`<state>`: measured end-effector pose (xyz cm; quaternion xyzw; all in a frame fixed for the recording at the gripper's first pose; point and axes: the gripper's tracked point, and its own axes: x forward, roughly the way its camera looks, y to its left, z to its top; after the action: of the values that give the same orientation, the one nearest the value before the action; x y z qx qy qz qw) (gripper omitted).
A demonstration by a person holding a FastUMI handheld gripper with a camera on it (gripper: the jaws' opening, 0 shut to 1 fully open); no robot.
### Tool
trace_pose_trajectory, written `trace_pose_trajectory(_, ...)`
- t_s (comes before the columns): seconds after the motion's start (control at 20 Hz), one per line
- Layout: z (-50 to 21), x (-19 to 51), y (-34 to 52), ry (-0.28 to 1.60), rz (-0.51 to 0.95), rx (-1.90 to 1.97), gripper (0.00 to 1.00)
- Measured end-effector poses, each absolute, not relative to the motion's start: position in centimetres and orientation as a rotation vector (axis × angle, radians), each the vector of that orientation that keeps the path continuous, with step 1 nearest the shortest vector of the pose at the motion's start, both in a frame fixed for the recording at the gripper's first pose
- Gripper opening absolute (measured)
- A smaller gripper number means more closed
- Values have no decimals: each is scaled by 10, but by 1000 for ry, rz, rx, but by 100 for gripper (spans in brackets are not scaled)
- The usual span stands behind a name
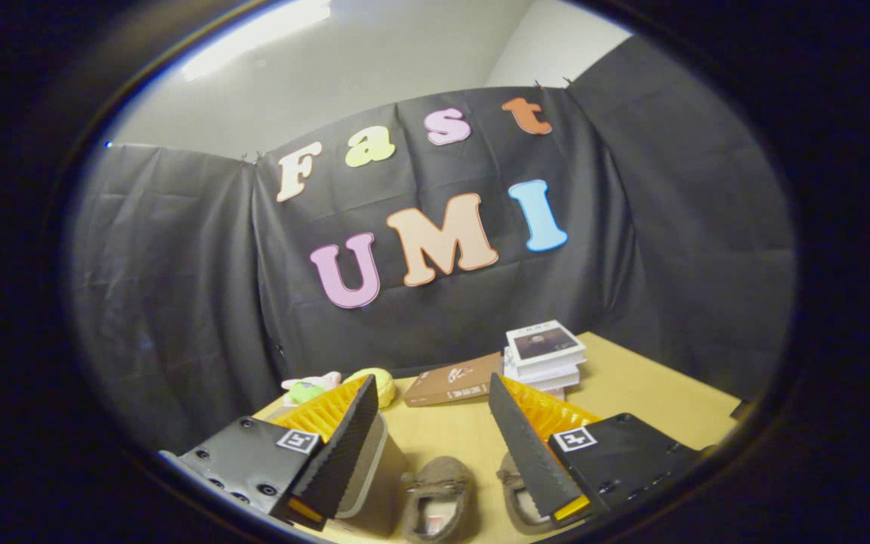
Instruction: Open the storage box then place both shoes into the box .Put the left shoe in first, then the right shoe, with the right side of both shoes facing outward in a uniform manner.
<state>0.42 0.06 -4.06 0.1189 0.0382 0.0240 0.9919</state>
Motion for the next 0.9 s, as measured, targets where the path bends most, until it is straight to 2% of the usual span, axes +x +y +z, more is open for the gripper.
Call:
trace_pose_trajectory(0.4, -104, -11, 29, 209, 39, 649, 99)
trace_pose_trajectory(0.9, -174, -37, 74, 393, -1, 1062, 98)
